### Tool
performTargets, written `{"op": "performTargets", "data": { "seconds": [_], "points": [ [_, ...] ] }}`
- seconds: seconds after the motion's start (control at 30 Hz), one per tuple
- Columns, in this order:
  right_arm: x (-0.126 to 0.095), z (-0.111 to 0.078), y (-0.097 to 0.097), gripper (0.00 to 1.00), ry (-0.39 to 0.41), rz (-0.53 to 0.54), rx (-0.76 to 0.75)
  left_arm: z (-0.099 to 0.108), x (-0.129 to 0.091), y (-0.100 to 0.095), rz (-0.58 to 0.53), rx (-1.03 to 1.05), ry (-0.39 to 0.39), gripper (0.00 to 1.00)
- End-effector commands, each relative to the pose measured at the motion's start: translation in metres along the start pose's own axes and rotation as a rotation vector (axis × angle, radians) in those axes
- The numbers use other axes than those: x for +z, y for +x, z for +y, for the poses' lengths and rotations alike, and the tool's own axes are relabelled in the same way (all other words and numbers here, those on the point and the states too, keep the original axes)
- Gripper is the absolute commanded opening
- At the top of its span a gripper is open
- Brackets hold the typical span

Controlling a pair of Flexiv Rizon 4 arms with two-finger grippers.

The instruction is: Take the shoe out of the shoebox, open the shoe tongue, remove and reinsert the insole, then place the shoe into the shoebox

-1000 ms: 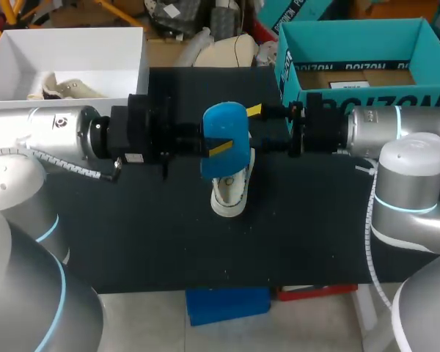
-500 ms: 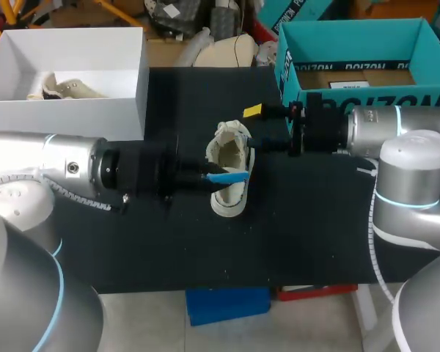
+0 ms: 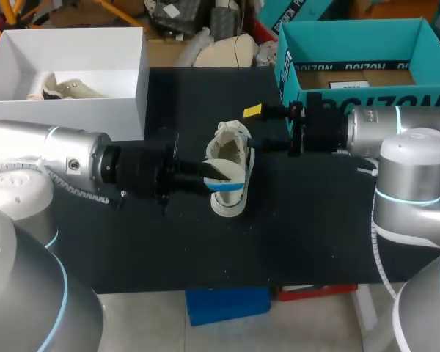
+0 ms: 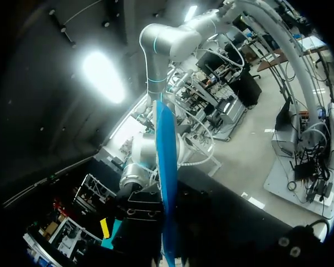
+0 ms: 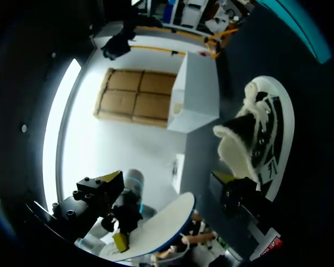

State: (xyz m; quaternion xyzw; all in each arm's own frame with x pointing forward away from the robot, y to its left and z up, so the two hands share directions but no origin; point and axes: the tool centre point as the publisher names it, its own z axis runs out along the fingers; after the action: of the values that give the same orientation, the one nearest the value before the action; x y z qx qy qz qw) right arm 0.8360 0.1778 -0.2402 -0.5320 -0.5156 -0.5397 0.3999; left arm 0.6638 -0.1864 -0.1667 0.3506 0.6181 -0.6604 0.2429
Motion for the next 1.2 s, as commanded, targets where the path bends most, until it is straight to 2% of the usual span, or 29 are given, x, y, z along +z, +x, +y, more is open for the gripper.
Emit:
{"op": "performTargets", "data": {
  "seconds": [0.03,0.1,0.13,0.2,0.27,0.3,0.33,0.37,0.4,0.57,0.73,0.83,1.2],
  "points": [
    [0.002,-0.001,0.000,1.00,-0.004,-0.001,0.001,0.000,0.001,0.000,-0.002,0.002,-0.005,0.00],
    [0.002,-0.001,0.000,1.00,-0.004,-0.001,0.001,0.000,0.001,0.000,-0.002,0.002,-0.005,0.00],
    [0.002,-0.001,0.000,1.00,-0.004,-0.001,0.001,-0.011,0.002,0.001,-0.029,0.099,0.059,0.00],
    [0.002,-0.001,0.000,1.00,-0.004,-0.001,0.001,-0.023,0.005,0.010,-0.014,0.256,0.056,0.00],
    [0.002,-0.001,0.000,1.00,-0.004,-0.001,0.001,-0.023,0.006,0.014,-0.032,0.350,0.121,0.00],
    [0.002,-0.001,0.000,1.00,-0.004,-0.001,0.001,-0.021,0.005,0.016,-0.007,0.415,0.099,0.00],
    [0.002,-0.001,0.000,1.00,-0.004,-0.001,0.001,-0.021,0.005,0.019,-0.007,0.455,0.124,0.00],
    [0.002,-0.001,0.000,1.00,-0.004,-0.001,0.001,-0.019,0.003,0.020,-0.001,0.478,0.137,0.00],
    [0.002,-0.001,0.000,1.00,-0.004,-0.001,0.001,-0.017,0.004,0.022,0.040,0.539,0.104,0.00],
    [0.002,-0.001,0.000,1.00,-0.004,-0.001,0.001,0.001,-0.002,0.023,0.081,0.690,0.137,0.00],
    [0.002,-0.001,0.000,1.00,-0.004,-0.001,0.001,0.029,-0.006,0.031,0.152,0.864,0.083,0.00],
    [0.002,-0.001,0.000,1.00,-0.004,-0.001,0.001,0.044,-0.009,0.041,0.182,0.890,0.061,0.00],
    [0.002,-0.001,0.000,1.00,-0.004,-0.001,0.001,0.044,-0.009,0.041,0.182,0.890,0.061,0.00]
  ]
}}
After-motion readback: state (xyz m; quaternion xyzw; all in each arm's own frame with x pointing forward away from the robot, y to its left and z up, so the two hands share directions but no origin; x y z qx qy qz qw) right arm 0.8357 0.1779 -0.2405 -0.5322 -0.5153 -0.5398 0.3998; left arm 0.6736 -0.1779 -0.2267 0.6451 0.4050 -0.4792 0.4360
